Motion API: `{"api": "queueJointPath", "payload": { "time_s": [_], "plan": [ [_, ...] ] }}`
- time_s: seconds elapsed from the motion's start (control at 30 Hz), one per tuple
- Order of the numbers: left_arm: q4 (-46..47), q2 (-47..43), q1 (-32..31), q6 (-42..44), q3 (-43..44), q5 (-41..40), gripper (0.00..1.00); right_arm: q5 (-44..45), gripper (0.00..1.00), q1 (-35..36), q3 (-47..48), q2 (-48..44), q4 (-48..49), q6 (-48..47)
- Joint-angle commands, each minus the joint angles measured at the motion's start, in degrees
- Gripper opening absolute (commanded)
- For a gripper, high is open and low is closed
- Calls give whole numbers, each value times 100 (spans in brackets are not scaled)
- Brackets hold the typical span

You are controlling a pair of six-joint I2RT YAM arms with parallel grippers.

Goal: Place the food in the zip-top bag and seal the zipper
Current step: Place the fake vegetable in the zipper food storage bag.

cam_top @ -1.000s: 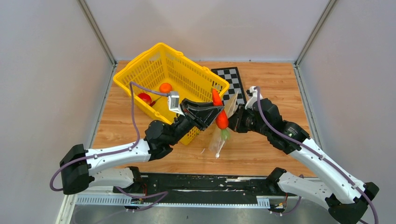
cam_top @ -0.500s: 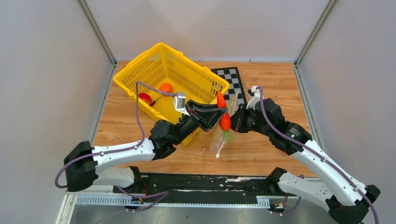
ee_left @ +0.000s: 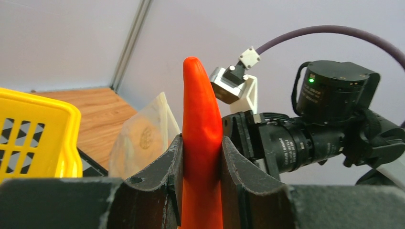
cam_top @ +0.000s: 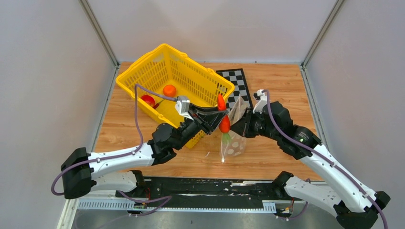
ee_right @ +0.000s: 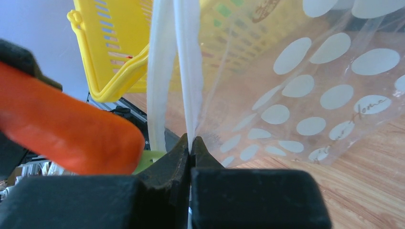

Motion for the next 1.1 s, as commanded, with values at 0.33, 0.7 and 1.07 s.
{"api": "queueJointPath", "payload": {
  "time_s": [0.33, 0.7, 1.07],
  "plan": [
    [-394, 98, -30, 844, 428, -651, 11, -762, 0, -14, 374, -246, -174, -527],
    [-566, 224, -197, 866, 422, -555, 12, -56, 0, -16, -286, -595, 911, 356],
    [-2846, 572, -456, 1537, 1495, -627, 37, -123, 0, -42, 204, -426, 679, 140]
  ]
}}
